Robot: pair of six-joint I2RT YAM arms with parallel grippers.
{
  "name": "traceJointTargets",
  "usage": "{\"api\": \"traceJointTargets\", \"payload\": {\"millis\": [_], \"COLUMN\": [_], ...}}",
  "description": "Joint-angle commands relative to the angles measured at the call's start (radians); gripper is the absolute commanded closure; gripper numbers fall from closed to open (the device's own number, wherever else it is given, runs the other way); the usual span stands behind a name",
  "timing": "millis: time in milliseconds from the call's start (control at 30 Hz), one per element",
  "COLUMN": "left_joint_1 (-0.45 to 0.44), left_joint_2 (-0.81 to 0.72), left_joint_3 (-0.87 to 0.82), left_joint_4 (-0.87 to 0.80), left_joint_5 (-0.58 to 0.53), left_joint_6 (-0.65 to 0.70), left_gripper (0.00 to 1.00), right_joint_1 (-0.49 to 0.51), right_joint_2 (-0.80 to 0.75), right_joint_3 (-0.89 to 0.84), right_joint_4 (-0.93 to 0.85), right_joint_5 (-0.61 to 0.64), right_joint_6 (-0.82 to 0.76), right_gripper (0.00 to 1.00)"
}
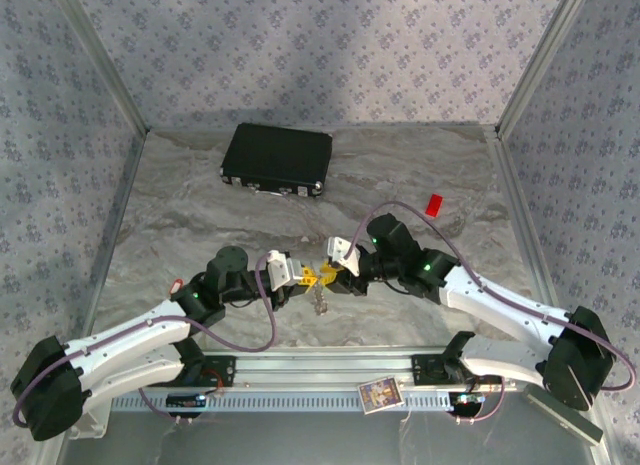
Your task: Put the keys on the keyring
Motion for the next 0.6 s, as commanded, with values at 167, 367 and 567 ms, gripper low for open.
{"api": "traceJointTargets", "payload": {"millis": [167, 367, 567], "left_joint_1": [-0.005, -0.006, -0.006], "left_joint_2": [-0.013, -0.028, -0.034], "left_joint_3": [-0.006, 0.014, 0.075], "left_joint_4": [0.080, -0.017, -0.199], "left_joint_5": [0.038, 0.002, -0.034], "left_joint_6": [-0.020, 0.017, 0.100], "left_gripper": [1.00, 0.73, 0.72], "right_joint_1": [0.008, 0.009, 0.034], "right_joint_2": [0.018, 0.012, 0.034], "right_joint_3": [0.007, 0.047, 0.127], "right_joint_4": [0.037, -0.040, -0.185], "right_joint_5": [-0.036, -0.012, 0.063], "right_joint_6": [0.013, -0.020, -0.101], "right_gripper": [0.93, 1.00, 1.00]}}
